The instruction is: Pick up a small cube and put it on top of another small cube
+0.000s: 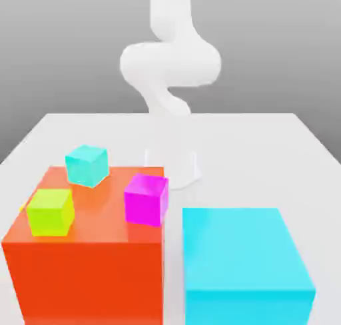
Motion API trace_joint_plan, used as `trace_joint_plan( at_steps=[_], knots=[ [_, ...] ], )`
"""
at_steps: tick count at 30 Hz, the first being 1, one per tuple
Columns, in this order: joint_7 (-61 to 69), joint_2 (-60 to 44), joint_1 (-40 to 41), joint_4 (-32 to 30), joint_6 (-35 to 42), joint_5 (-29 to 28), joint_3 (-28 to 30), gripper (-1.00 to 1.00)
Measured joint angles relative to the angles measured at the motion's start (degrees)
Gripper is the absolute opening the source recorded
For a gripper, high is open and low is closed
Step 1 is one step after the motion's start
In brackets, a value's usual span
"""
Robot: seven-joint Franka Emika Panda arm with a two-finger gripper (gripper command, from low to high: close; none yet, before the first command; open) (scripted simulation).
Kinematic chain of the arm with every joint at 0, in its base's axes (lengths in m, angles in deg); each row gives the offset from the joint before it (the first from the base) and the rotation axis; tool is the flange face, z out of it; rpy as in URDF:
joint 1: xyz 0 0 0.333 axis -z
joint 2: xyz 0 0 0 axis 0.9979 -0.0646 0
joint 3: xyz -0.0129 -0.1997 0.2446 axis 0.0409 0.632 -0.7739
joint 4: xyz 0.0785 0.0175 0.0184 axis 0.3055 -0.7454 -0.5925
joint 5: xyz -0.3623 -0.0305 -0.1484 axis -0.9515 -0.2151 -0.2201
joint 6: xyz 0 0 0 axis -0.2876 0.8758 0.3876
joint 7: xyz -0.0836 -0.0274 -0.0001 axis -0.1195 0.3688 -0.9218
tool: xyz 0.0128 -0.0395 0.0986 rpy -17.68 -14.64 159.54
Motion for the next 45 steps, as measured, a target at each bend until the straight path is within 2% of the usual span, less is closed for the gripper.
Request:
trace_joint_plan(
  at_steps=[13, 19, 24, 30, 31, 38, 45],
  knots=[
    [-24.0, -23.8, 21.0, -12.5, -14.4, -3.2, 7.1, 0.00],
    [-33.1, -34.6, 28.4, -18.2, -21.1, -2.2, 12.6, 0.00],
    [-37.1, -44.0, 35.7, -22.9, -26.6, 3.5, 15.8, 0.00],
    [-30.8, -56.4, 42.0, -21.5, -35.9, 14.0, 7.8, 0.00],
    [-30.1, -58.3, 43.5, -21.1, -37.5, 15.0, 6.1, -1.00],
    [-30.1, -58.8, 44.0, -21.1, -37.9, 15.0, 5.5, -1.00],
    [-36.9, -46.8, 40.2, -23.3, -28.7, 4.5, 11.2, -1.00]
  ],
)
